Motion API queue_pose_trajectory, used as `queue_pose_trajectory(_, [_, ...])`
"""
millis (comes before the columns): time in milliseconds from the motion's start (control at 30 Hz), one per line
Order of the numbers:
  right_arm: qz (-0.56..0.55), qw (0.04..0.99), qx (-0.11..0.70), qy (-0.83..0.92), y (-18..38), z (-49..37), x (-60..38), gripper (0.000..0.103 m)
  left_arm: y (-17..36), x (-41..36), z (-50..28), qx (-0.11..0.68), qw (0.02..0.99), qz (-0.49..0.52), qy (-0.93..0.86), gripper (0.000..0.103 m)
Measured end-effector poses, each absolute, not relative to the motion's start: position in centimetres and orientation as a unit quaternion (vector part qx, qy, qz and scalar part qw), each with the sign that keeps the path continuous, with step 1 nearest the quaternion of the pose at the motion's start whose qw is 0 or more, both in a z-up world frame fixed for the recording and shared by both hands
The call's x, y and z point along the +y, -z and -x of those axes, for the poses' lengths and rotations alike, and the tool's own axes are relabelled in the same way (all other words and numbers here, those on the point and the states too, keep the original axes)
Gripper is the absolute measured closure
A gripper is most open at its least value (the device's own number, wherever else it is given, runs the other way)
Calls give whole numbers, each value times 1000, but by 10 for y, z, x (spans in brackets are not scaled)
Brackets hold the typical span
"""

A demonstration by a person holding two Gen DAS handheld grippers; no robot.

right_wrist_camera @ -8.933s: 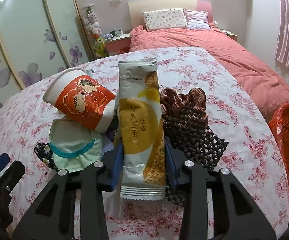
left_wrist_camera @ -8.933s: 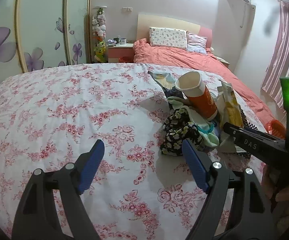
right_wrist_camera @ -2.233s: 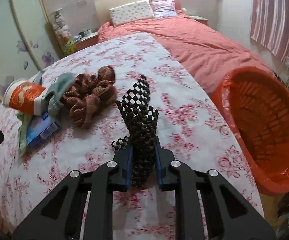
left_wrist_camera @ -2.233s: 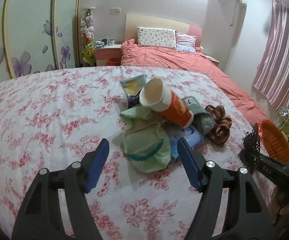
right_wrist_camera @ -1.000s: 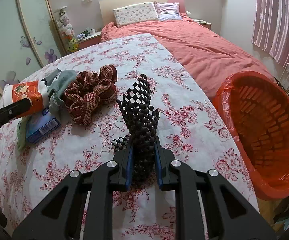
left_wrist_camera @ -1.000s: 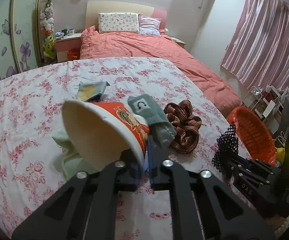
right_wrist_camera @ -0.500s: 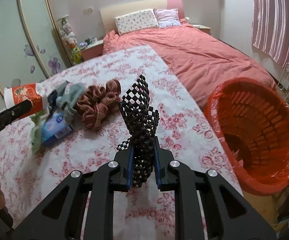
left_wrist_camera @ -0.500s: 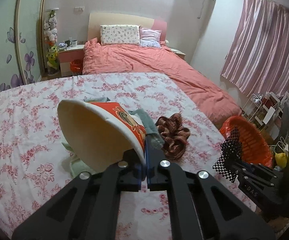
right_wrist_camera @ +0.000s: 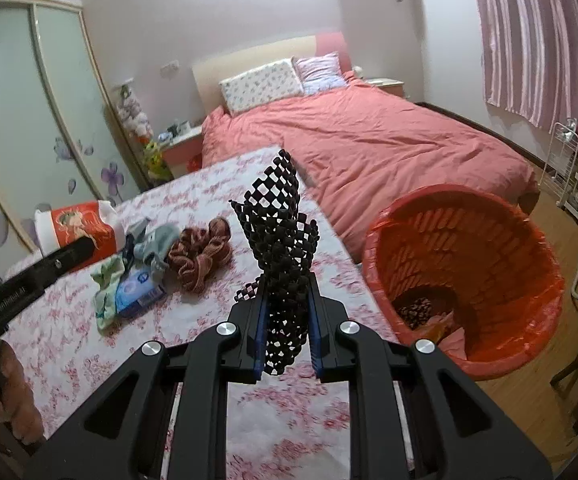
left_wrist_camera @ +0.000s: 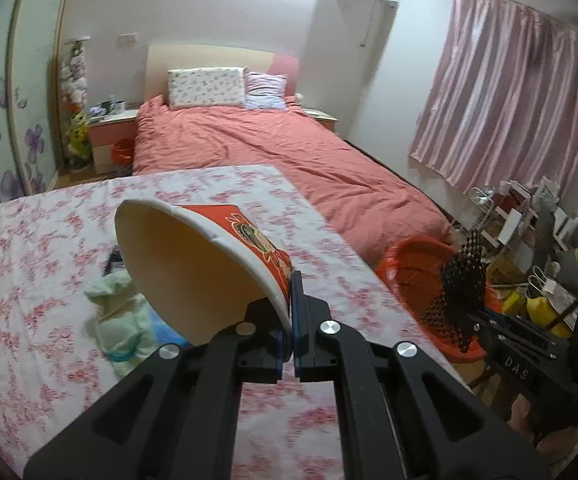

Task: Collect trash
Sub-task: 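Grasp the orange paper cup with the left tool while the right holds the net, then drop the cup and net into the orange basket, opening both tools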

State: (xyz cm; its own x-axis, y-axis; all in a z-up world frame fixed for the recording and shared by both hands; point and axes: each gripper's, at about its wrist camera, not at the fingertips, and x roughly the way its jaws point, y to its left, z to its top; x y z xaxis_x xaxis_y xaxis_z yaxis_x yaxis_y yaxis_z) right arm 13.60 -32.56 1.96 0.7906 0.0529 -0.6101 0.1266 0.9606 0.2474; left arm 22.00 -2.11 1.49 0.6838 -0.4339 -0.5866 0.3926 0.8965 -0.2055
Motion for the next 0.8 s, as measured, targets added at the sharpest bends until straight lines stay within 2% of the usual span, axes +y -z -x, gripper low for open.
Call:
queue_pose_trajectory(367, [-175,945,272,47,-42,-105,-367,86,-27,-83,-197,315,903,23,291,98])
queue_pose_trajectory(800, [-200,937,267,101,-21,-107,-418,86,-13,-174,-186,327,872,6,365,99])
